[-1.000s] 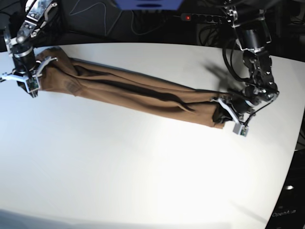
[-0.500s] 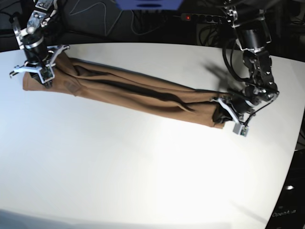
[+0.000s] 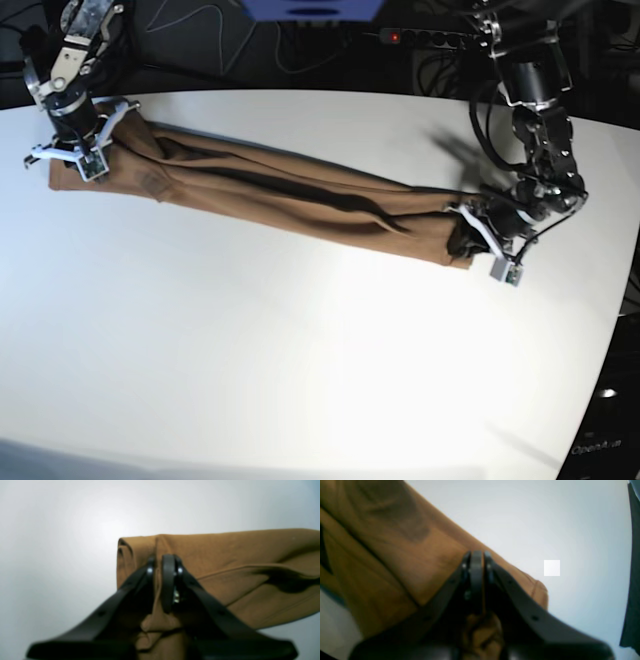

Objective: Fold the T-shirt properly
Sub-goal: 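Pull the strip end with the left gripper outward, straightening the strip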

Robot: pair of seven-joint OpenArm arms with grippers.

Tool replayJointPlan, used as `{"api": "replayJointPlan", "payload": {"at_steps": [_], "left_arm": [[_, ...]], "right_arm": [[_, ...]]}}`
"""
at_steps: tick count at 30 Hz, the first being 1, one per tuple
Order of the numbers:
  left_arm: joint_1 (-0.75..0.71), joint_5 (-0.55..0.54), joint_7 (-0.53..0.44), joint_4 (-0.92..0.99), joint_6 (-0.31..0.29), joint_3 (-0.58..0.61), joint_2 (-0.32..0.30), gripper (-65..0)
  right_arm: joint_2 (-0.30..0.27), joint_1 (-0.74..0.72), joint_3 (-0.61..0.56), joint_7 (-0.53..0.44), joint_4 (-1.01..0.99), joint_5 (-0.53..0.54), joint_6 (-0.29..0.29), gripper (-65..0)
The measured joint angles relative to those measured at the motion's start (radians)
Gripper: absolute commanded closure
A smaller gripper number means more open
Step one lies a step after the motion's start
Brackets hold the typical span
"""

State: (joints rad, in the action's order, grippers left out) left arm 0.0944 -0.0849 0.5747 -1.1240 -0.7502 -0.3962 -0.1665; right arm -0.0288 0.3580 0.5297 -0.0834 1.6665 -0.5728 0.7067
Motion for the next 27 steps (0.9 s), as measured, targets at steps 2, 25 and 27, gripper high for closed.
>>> {"api": "replayJointPlan", "payload": {"at_steps": [2,25,27], "left_arm": [[0.0,0.0,0.0,0.001,-0.004,0.0,-0.01,-3.7],[-0.039,-0.031,-0.008,-0.003,-0.01,0.0,-0.087,-3.7],[-0.04,-0.032,-0.008,-0.003,-0.01,0.0,-0.091,-3.7]], "right_arm": [[-0.007,-0.001,0.001,0.001,-0.013,0.0,0.0,-0.1],[-0.035,-0.125,0.014,-0.048,-0.237,0.033,-0.011,-0.1],[-0.035,-0.138,0.013,-0.048,-0.248,0.032,-0.011,-0.1]]}}
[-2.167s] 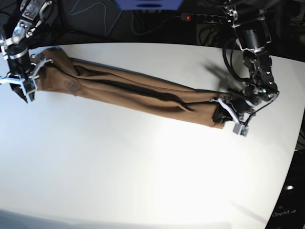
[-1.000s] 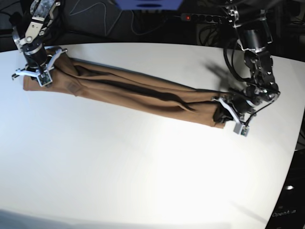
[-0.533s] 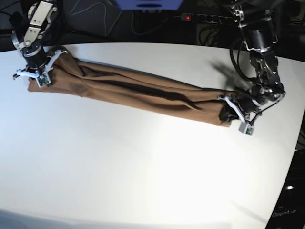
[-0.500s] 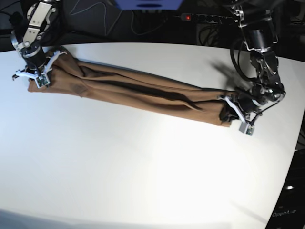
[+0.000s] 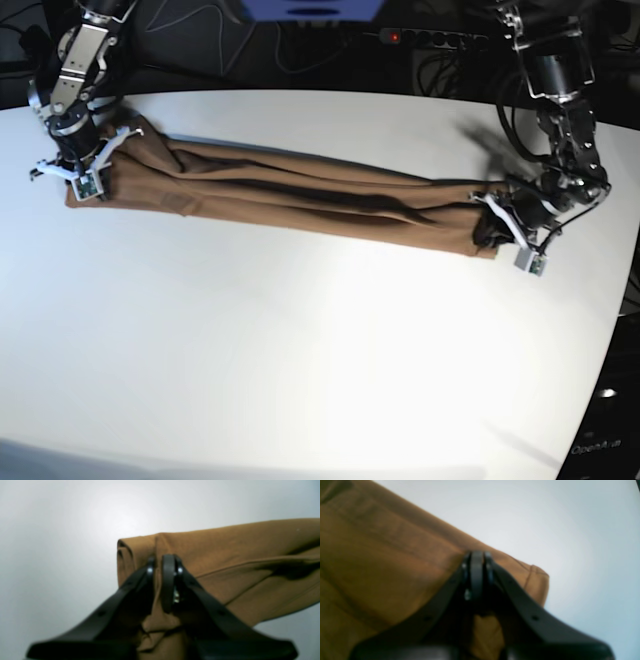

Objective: Fold the T-shirt properly
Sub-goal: 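Pull the strip end with the left gripper outward, straightening the strip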

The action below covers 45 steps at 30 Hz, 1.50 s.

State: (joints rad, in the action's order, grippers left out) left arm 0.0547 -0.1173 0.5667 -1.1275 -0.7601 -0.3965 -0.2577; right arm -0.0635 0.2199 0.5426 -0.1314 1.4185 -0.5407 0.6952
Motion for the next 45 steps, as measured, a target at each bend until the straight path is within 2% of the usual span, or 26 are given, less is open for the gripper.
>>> {"api": "replayJointPlan", "payload": {"at_steps": [13,24,29,31,34,36,45], "left_arm": [[0.001,0.005,0.01,-0.011,0.002,0.0,0.0,-3.7],[-0.037,0.12,0.177,-0.214,0.039,0.005,0.008,-4.2],[-0.043,0.158,0.21,-0.304,0.056,0.004,0.008,-4.8],[-0.042,0.154,0.208,-0.341,0.054,0.003,0.008,-8.8],[-0.041,0.158,0.211,-0.393,0.056,0.002,0.006,-20.5],[-0.043,0.163,0.212,-0.42,0.058,-0.001,0.004,-25.6],[-0.074,0.166,0.262,-0.419,0.057,0.0,-0.003,-27.3]], "right_arm": [[0.0,-0.02,-0.002,0.008,-0.006,-0.006,0.0,-0.7],[0.0,-0.023,-0.004,0.005,-0.006,-0.005,0.005,-0.7],[0.0,-0.023,-0.005,0.003,-0.006,-0.005,0.005,-0.7],[0.0,-0.023,-0.005,0.003,-0.006,-0.006,0.005,-0.7],[0.0,-0.023,-0.005,0.003,-0.006,-0.006,0.005,-0.7],[0.0,-0.023,-0.005,0.005,-0.006,-0.006,0.004,-0.7],[0.0,-0.022,-0.005,0.007,-0.006,-0.006,0.004,-0.7]]}}
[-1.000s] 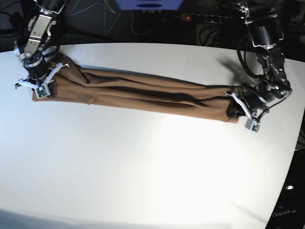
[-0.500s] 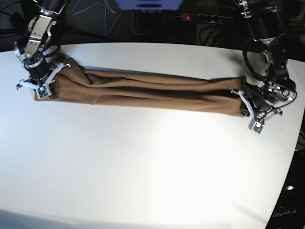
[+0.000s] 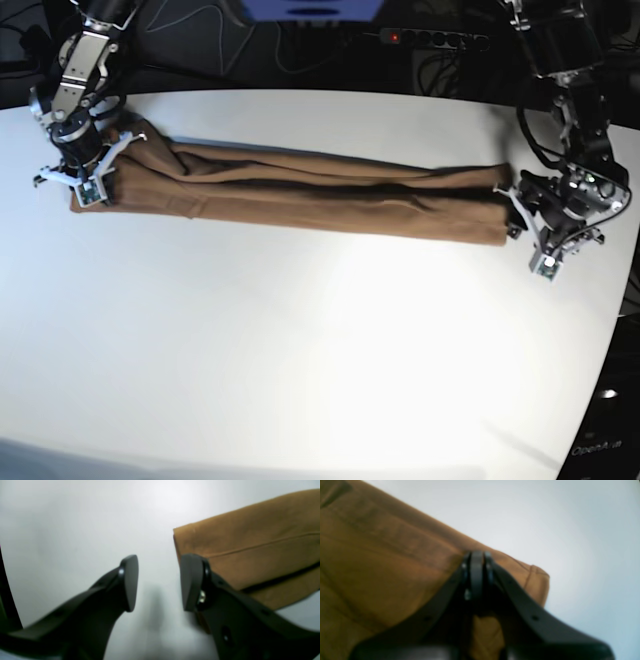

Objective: Fold the T-shirt properly
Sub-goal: 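Pull the strip end with the left gripper outward, straightening the strip, then regrasp the strip end with the left gripper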

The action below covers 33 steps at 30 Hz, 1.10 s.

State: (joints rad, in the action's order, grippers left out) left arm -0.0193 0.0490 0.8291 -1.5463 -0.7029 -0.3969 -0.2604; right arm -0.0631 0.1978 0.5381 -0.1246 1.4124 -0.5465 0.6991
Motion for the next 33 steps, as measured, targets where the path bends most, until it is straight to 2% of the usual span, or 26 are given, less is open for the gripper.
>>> {"api": "replayJointPlan", "payload": {"at_steps": [4,10,12,15,17,21,24,33], "left_arm": [[-0.006,-0.009,0.021,0.0,0.0,-0.007,0.005,-27.5],[-0.009,-0.004,0.05,-0.001,0.0,-0.113,0.048,-29.2],[-0.009,-0.004,0.05,-0.001,0.0,-0.117,0.049,-34.9],[-0.015,-0.004,0.051,-0.001,0.0,-0.118,0.05,-47.2],[-0.017,-0.004,0.053,-0.002,0.0,-0.121,0.053,-51.3],[-0.008,-0.008,0.166,-0.039,0.0,-0.201,0.097,-50.3],[0.023,0.001,0.249,-0.108,0.0,-0.256,0.101,-48.9],[0.062,-0.018,0.403,-0.201,0.004,-0.264,0.1,-49.0]], "right_arm": [[0.0,0.002,0.0,-0.001,0.0,0.0,0.0,-0.7],[0.0,0.002,0.0,0.0,0.0,0.0,0.0,-0.7],[0.0,0.003,0.0,0.0,0.0,0.0,0.0,-0.7],[0.0,0.003,0.0,0.0,0.0,0.0,0.0,-0.7],[0.0,0.003,0.0,0.0,0.0,0.0,0.0,-0.7],[0.0,0.003,0.0,-0.001,0.0,0.0,0.0,-0.7],[0.0,0.003,0.0,0.0,0.0,0.0,0.0,-0.7],[0.019,0.002,0.001,-0.018,0.003,-0.058,-0.011,-0.7]]}}
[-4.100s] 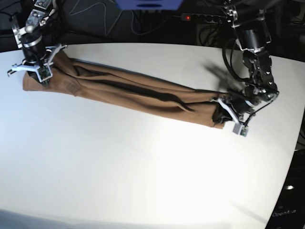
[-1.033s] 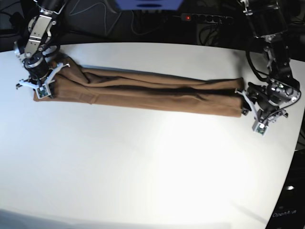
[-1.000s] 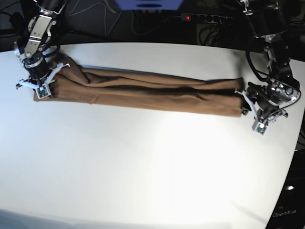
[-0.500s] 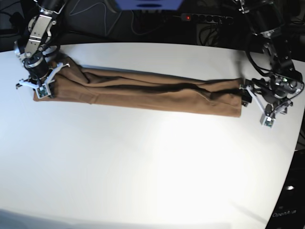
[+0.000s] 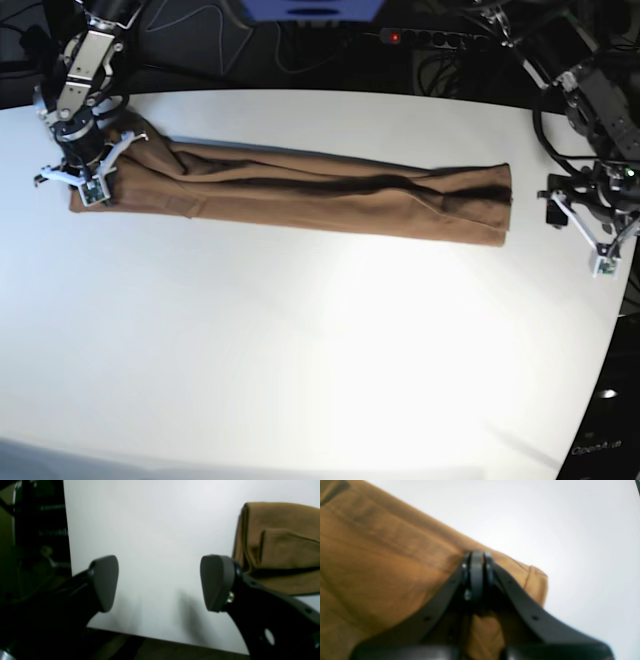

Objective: Fold the T-shirt properly
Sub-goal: 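Regrasp the strip end with the left gripper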

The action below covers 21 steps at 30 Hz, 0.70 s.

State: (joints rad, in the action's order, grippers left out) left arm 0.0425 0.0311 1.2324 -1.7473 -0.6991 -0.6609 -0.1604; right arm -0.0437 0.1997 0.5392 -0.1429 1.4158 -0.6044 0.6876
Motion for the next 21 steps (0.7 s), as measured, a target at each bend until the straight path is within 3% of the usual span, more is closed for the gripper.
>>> {"api": "replayJointPlan", "payload": {"at_steps": [9,21], "left_arm": [[0.009,-0.189,0.009,0.229,-0.001,0.007,0.006,-49.3],[0.025,-0.276,0.012,0.305,0.0,0.007,0.002,-49.5]], "right_arm": [[0.003,-0.003,0.0,0.0,0.001,-0.01,0.0,-0.7],[0.003,-0.005,0.0,0.002,0.001,-0.01,0.0,-0.7]]}}
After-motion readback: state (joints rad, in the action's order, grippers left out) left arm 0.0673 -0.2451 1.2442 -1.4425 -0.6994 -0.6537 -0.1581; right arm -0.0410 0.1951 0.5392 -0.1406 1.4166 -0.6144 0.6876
